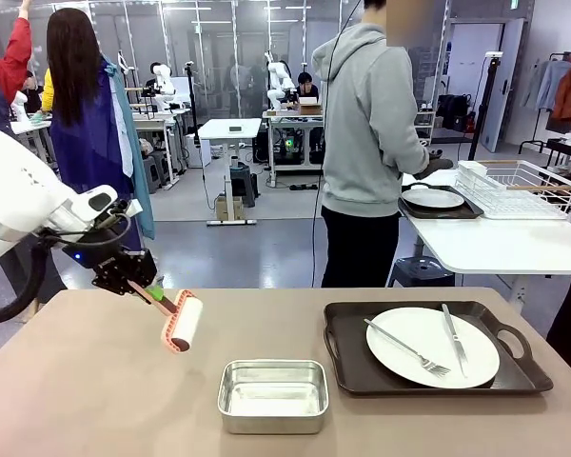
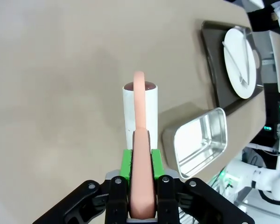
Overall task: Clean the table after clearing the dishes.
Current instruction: When the left (or right) Handle tray is removed, use the left hand (or right hand) to clean the left (or right) side of the table with the Lint Roller.
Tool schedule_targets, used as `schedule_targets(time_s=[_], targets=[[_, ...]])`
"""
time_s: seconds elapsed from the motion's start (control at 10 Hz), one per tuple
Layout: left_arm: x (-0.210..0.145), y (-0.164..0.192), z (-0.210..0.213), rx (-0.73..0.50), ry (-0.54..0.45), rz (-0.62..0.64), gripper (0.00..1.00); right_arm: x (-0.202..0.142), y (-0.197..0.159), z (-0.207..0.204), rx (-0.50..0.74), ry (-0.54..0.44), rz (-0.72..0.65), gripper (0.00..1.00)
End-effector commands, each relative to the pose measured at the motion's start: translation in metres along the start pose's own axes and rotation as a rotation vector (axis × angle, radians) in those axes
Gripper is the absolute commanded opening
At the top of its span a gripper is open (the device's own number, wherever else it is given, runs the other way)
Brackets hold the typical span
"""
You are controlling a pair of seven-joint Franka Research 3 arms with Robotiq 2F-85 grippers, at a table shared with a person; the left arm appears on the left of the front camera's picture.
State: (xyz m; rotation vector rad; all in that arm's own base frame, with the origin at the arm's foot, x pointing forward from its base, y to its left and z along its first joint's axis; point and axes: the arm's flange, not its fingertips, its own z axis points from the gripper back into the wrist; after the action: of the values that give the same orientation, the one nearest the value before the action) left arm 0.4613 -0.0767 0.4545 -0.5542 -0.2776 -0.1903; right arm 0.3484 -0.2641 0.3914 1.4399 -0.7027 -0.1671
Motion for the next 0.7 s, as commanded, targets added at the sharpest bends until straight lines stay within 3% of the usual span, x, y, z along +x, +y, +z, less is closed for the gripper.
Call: schedule_targets(time_s=[0.0, 0.1, 0.2, 0.4, 0.6], targets=[[0.007, -0.001, 0.012, -0.022, 0.019, 0.020, 0.00, -0.003, 0.004, -0.002, 0.007, -0.004, 0.006, 1.00], [0.007, -0.001, 0.012, -0.022, 0.019, 0.020, 0.00, -0.003, 0.004, -0.002, 0.007, -0.004, 0.006, 1.00], [0.003, 0.002, 0.006, -0.012, 0.003, 0.006, 0.20, -0.003, 0.004, -0.002, 0.007, -0.004, 0.006, 1.00], [0.015, 0.029, -0.013, -0.018, -0.079, 0.008, 0.20, -0.003, 0.004, -0.002, 0.007, -0.004, 0.006, 1.00], [0.017, 0.044, -0.030, -0.035, -0.073, 0.014, 0.20, -0.003, 0.004, -0.002, 0.007, -0.004, 0.006, 1.00]])
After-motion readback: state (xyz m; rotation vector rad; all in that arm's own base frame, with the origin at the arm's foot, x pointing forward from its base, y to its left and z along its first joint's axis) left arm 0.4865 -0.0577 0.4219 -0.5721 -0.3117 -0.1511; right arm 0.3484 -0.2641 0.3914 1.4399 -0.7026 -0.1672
